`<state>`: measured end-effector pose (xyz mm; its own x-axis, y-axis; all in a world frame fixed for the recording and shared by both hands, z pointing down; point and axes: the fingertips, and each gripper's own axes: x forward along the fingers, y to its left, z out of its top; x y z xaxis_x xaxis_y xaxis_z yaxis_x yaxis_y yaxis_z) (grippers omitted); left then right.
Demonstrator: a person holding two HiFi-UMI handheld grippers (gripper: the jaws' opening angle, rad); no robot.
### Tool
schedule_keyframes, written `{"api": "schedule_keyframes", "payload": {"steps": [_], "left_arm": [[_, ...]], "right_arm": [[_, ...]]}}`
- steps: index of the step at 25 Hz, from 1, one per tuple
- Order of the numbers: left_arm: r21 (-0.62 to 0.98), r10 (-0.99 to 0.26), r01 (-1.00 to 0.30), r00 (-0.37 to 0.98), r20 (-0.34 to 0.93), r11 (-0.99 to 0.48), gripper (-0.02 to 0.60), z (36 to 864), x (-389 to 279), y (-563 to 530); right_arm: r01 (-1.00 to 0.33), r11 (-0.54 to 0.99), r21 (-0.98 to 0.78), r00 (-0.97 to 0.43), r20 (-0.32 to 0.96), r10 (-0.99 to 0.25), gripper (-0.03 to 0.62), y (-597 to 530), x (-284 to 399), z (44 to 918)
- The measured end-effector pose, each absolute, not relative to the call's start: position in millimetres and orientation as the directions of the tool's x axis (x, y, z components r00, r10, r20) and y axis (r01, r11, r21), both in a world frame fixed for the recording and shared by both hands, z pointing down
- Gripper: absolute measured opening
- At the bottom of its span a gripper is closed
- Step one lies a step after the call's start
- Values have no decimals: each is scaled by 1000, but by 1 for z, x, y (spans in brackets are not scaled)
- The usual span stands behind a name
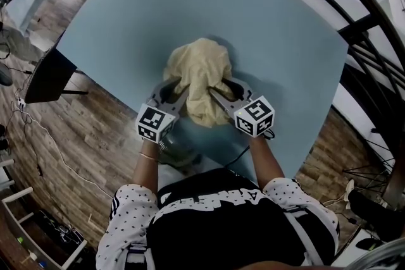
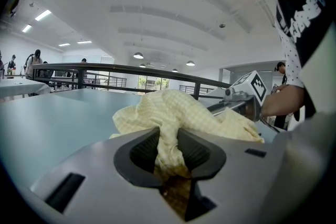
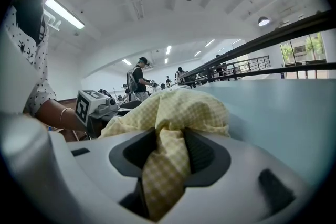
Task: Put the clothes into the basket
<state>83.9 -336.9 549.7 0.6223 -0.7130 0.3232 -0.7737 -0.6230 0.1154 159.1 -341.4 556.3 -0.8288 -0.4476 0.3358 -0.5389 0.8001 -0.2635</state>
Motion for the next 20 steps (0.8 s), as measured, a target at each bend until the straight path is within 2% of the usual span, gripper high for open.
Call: {"api": "schedule_keyframes", "payload": {"steps": [8,20], "left_arm": [[107,-709,-768,628,321,-632,89,545,92,-333],[116,-705,-745,661,256,-657,75,516,96,-327]], "right_arm": [[-526,797,-295,-842,309,-442,97,-335,156,552],[-520,796,-311,-851,267,-452,80,-328,145,532]]}}
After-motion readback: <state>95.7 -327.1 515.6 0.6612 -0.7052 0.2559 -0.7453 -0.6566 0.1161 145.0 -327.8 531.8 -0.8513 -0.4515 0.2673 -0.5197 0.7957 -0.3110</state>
